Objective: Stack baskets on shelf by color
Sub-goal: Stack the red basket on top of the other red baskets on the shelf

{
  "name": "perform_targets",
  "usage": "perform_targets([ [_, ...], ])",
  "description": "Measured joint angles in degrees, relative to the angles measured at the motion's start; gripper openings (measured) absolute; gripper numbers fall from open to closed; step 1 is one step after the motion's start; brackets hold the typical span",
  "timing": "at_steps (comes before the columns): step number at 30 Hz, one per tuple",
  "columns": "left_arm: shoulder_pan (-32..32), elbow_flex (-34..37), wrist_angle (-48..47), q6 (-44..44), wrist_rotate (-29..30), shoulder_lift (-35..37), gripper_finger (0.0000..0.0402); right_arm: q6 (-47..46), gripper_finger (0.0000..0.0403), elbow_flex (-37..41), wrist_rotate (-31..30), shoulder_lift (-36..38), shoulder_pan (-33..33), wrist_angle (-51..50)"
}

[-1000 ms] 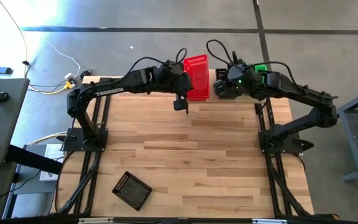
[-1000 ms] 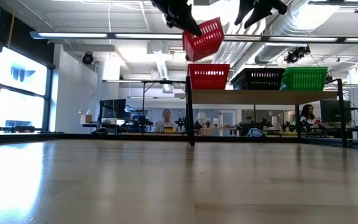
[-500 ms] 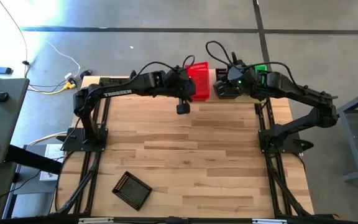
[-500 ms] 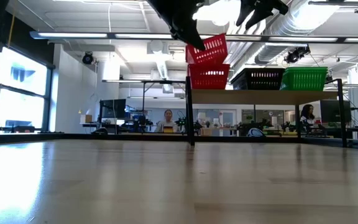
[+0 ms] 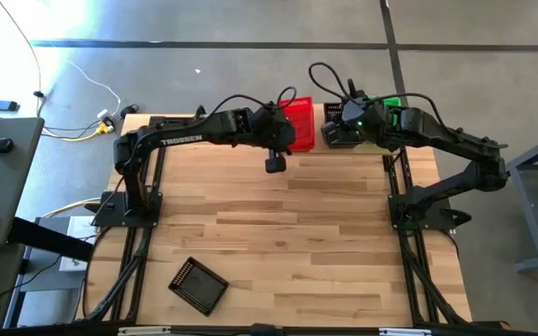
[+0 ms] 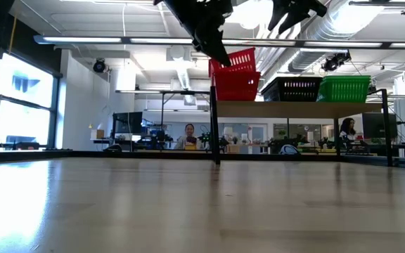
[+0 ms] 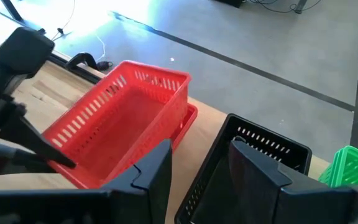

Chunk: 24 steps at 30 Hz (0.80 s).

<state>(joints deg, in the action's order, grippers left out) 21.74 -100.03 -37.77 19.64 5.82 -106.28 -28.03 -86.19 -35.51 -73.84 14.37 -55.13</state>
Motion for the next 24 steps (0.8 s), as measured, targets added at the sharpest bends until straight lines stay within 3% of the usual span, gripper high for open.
perform_targets([
  [16, 0.8, 0.0, 1.2, 0.0, 2.4, -0.1, 0.0002, -0.5, 0.0144, 0.0, 1.7, 0.0, 0.0, -2.2],
  [24, 0.7, 0.0, 1.4, 0.0, 2.5, -0.1, 0.0053, -0.6, 0.0144, 0.0, 1.7, 0.0, 0.0, -2.5],
])
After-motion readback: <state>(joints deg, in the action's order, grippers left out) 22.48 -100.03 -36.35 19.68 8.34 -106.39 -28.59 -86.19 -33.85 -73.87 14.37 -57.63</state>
